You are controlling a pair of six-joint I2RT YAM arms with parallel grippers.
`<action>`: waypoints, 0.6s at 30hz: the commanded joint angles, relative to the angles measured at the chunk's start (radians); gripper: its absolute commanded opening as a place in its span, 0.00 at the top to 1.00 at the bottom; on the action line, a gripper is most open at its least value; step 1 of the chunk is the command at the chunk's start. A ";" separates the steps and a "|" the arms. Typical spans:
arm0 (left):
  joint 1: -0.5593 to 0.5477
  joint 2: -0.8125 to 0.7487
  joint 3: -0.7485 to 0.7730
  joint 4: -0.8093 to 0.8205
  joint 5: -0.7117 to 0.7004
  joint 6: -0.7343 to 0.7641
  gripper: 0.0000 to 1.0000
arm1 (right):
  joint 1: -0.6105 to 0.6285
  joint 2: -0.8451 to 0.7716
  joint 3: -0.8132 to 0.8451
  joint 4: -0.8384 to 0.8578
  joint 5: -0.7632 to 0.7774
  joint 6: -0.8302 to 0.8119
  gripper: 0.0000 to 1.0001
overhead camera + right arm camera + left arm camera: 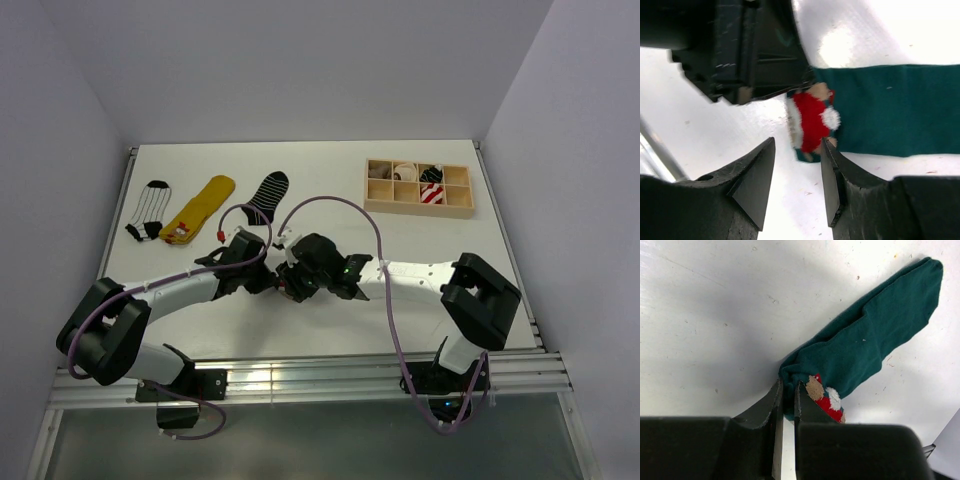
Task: Roll the socks
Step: Roll the sock at the center of the board.
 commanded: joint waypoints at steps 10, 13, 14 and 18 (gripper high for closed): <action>-0.011 -0.021 0.034 -0.022 -0.006 0.011 0.97 | 0.063 0.105 0.037 0.067 0.107 -0.086 0.50; -0.011 -0.013 0.036 -0.023 -0.002 0.005 0.97 | 0.086 0.109 0.049 0.058 0.127 -0.089 0.50; -0.011 -0.012 0.037 -0.025 -0.002 0.001 0.97 | 0.092 0.108 0.052 0.058 0.138 -0.089 0.50; -0.013 -0.006 0.034 -0.022 0.005 -0.009 0.97 | 0.121 0.128 0.080 0.015 0.173 -0.094 0.50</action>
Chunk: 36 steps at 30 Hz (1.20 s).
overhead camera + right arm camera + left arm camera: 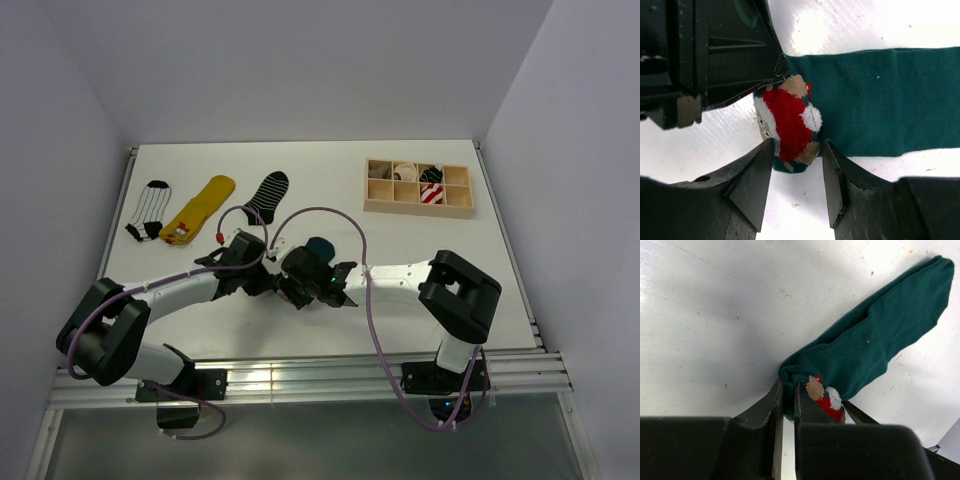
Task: Roll the socks
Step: Roll the sock at the center of the board.
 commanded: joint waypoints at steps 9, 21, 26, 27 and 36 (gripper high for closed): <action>-0.013 -0.001 0.030 0.017 0.007 -0.023 0.97 | 0.100 0.025 0.095 -0.008 0.068 -0.048 0.47; -0.013 -0.030 -0.055 0.106 0.030 -0.080 0.97 | 0.079 -0.054 -0.042 0.170 -0.020 -0.013 0.46; -0.013 -0.056 -0.056 0.093 0.013 -0.083 0.97 | 0.066 -0.103 -0.091 0.220 0.019 -0.020 0.46; -0.013 -0.059 -0.059 0.091 0.010 -0.086 0.97 | 0.066 -0.105 -0.100 0.233 0.023 -0.017 0.46; -0.013 -0.081 -0.073 0.099 0.007 -0.093 0.97 | 0.050 -0.143 -0.110 0.239 0.026 -0.025 0.45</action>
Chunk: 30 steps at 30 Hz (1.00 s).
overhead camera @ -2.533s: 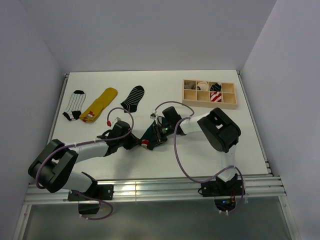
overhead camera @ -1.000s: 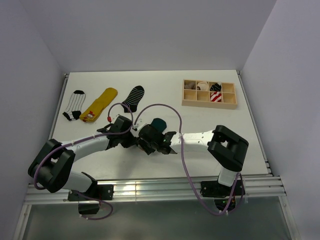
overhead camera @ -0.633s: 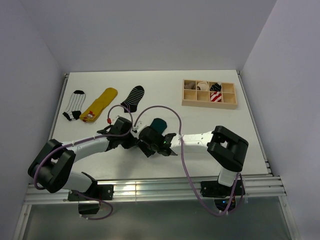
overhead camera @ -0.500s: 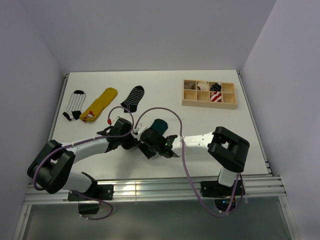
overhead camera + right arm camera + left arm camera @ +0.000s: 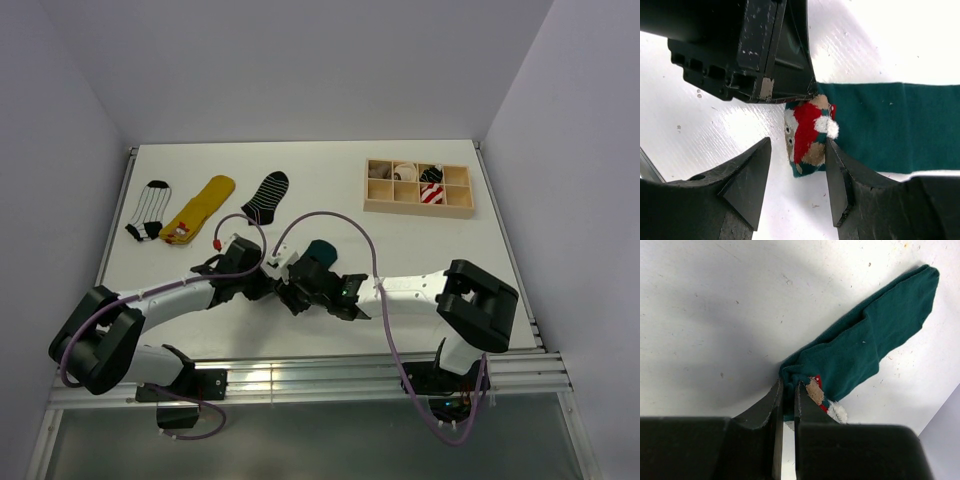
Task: Roll the socks
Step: Roll the sock at the center of the board.
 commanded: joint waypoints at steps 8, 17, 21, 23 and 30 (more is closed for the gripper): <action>-0.006 -0.029 -0.003 0.032 -0.008 -0.017 0.97 | -0.005 -0.017 0.028 0.044 0.015 -0.027 0.45; -0.006 -0.007 0.017 0.031 -0.002 -0.031 0.97 | 0.000 0.063 0.064 -0.030 -0.066 -0.036 0.47; -0.006 0.005 0.025 0.023 0.000 -0.038 0.97 | 0.003 0.096 0.074 -0.057 -0.035 -0.033 0.53; -0.006 0.008 0.025 0.025 -0.001 -0.044 0.97 | 0.003 0.109 0.071 -0.060 -0.023 -0.027 0.58; -0.003 -0.021 -0.015 0.029 -0.035 -0.092 0.97 | -0.052 0.084 0.039 -0.054 -0.134 0.023 1.00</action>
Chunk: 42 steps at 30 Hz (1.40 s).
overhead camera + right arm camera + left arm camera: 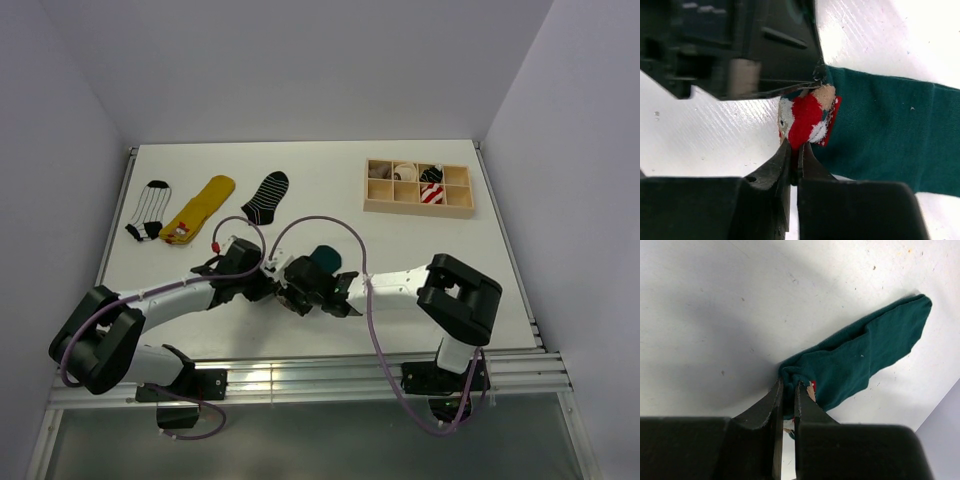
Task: Roll the socks
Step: Roll the sock at the center of the board.
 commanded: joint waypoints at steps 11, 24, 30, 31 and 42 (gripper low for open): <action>0.008 -0.188 -0.129 0.099 -0.106 -0.139 0.90 | -0.355 0.100 0.031 -0.053 -0.714 0.219 1.00; 0.008 -0.231 -0.175 0.194 -0.083 -0.069 0.39 | -0.457 0.298 0.079 -0.031 -0.929 0.345 1.00; -0.001 -0.190 -0.201 0.271 -0.045 -0.052 0.41 | -0.465 0.328 0.109 -0.063 -0.948 0.368 1.00; -0.005 -0.172 -0.202 0.289 -0.040 -0.052 0.42 | -0.466 0.334 0.114 -0.062 -0.960 0.374 1.00; -0.034 -0.029 -0.201 0.288 -0.026 -0.087 0.61 | -0.484 0.357 0.117 -0.033 -0.983 0.428 1.00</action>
